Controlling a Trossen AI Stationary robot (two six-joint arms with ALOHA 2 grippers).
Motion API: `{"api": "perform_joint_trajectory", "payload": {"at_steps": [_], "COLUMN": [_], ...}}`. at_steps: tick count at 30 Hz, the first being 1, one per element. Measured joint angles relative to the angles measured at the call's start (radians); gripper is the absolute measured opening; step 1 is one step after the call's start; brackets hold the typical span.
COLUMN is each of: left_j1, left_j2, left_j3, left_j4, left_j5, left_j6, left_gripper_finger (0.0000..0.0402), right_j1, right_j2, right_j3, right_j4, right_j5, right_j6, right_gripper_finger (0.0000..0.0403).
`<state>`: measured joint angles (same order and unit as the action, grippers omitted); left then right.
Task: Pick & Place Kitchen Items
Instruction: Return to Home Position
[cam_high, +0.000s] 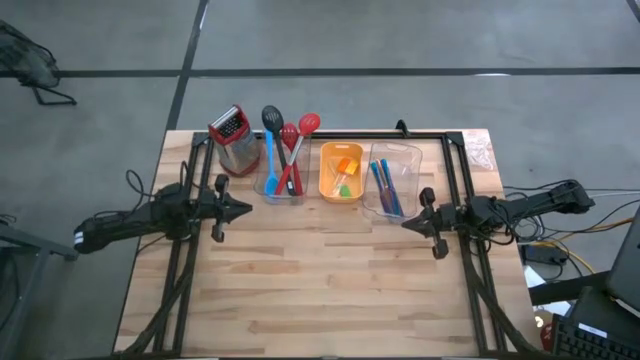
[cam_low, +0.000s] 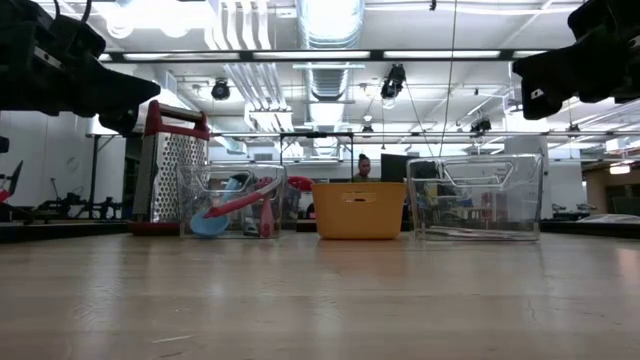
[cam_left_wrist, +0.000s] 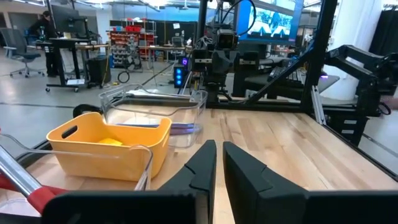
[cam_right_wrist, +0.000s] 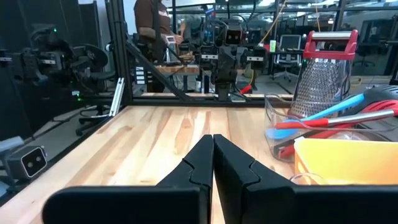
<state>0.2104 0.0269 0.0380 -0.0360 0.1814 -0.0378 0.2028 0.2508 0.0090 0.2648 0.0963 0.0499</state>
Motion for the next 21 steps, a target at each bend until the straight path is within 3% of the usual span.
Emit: {"api": "perform_joint_trajectory", "payload": {"at_steps": [21], "left_j1": [0.0], "left_j2": [0.0], "left_j3": [-0.001], "left_j4": [0.0], "left_j5": [0.0], "left_j6": [0.0], "left_gripper_finger": [0.003], "right_j1": [0.0], "right_j2": [0.001], "right_j3": [0.0], "right_j4": [0.0], "right_j5": [0.001], "right_j6": [0.0], "right_gripper_finger": [0.0008]}}
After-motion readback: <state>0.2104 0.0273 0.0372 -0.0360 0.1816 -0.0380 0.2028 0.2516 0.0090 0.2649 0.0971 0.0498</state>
